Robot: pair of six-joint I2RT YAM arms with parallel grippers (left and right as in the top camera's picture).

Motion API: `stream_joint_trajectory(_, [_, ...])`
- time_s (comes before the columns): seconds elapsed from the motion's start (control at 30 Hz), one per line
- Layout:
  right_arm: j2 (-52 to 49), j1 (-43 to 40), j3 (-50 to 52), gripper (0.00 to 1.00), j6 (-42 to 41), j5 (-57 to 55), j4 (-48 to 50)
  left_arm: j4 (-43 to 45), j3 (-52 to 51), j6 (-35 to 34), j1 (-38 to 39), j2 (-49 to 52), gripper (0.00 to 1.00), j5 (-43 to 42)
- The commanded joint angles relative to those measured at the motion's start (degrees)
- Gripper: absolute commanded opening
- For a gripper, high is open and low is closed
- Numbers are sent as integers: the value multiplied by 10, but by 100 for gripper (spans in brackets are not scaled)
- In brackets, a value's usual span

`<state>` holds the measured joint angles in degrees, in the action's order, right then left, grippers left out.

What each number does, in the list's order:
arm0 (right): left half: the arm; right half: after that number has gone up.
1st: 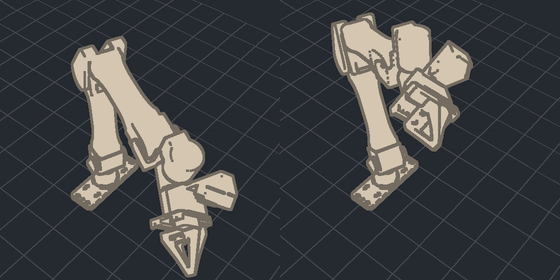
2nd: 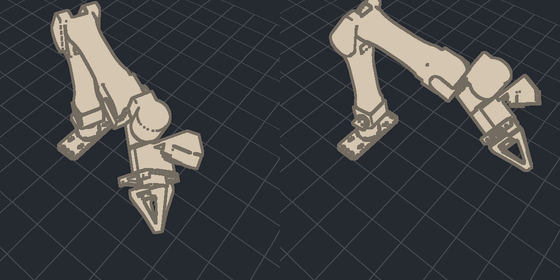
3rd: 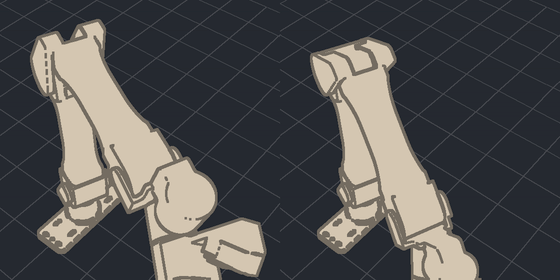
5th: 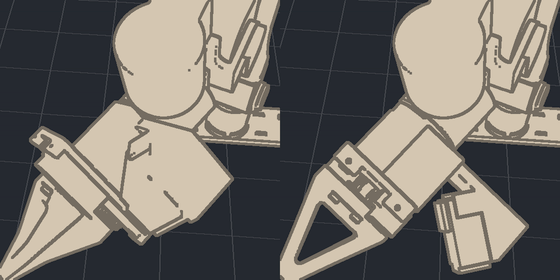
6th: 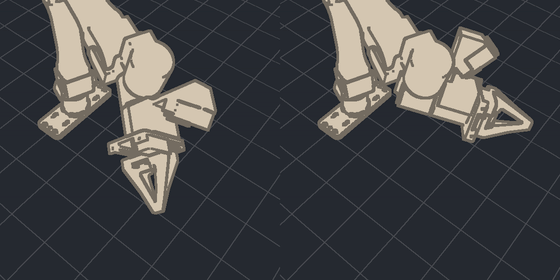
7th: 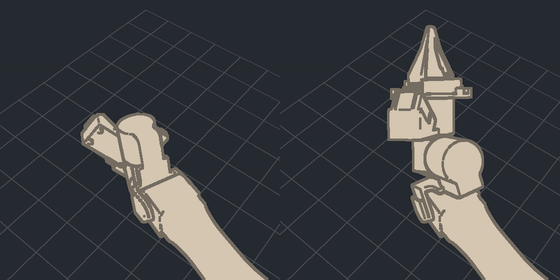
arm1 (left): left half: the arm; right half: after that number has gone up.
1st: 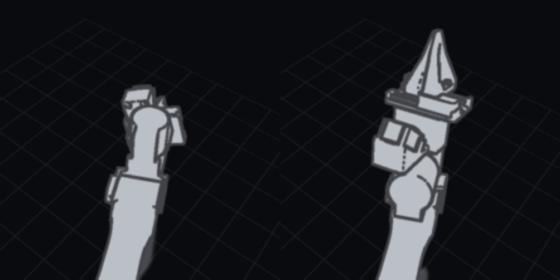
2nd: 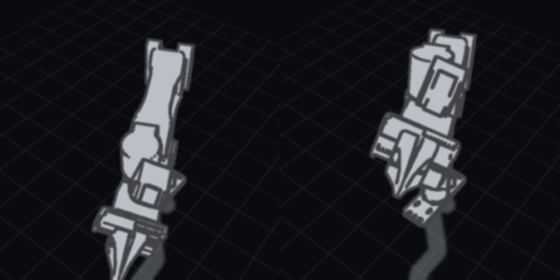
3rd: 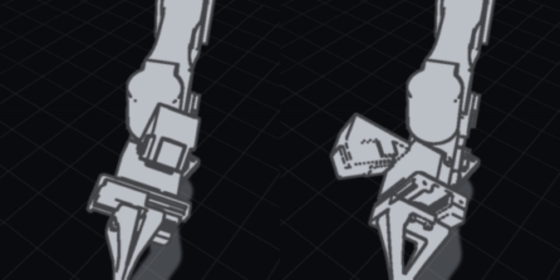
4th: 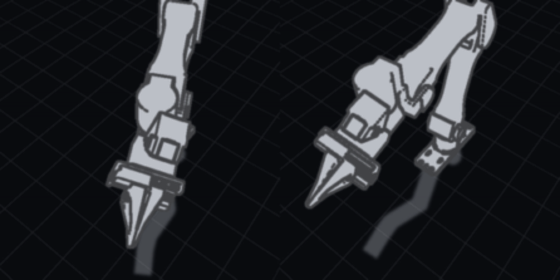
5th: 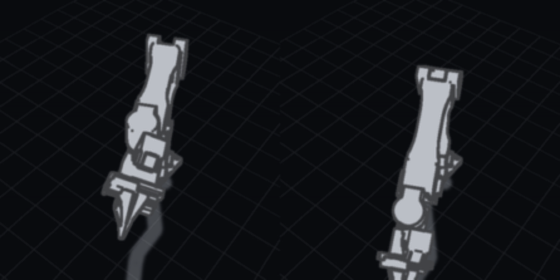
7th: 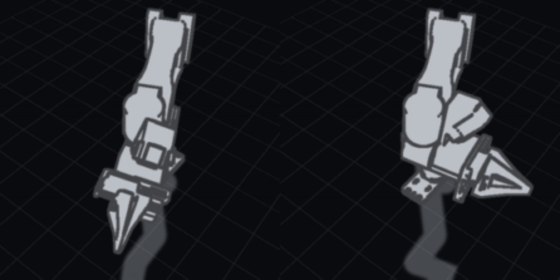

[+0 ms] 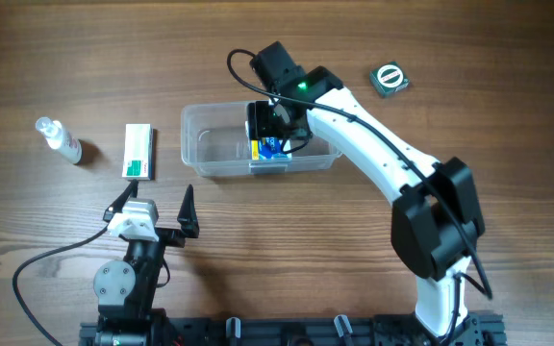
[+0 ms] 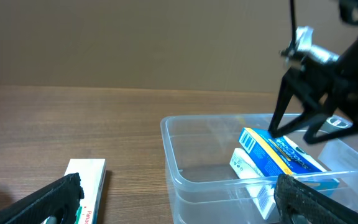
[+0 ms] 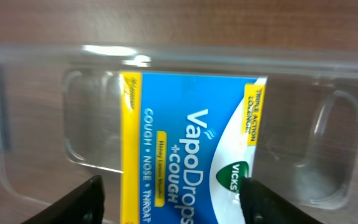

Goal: Pack container
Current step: 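Lower the VapoDrops pack into the container beside the white box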

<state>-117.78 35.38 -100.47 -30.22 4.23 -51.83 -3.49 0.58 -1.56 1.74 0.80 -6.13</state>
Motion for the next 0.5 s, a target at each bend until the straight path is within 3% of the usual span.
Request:
stream_joint_trajectory(0.0, [42,4,-21,52,2,-23,-1,-2,-3,7,-4,-4,100,-9])
stream_joint_trajectory(0.1, [41,7,-21,31,2,-21,0,-2,-3,7,-4,-4,100,-9])
stream_joint_trajectory(0.23, [23,29,-16,11,0,-36,7,-2,-3,7,-4,-4,100,-9])
stream_joint_trajectory(0.3, [9,33,-14,4,0,-33,8,-2,-3,7,-4,-4,100,-9])
stream_joint_trajectory(0.47, [-18,35,-13,4,0,-42,8,-2,-3,7,-4,-4,100,-9])
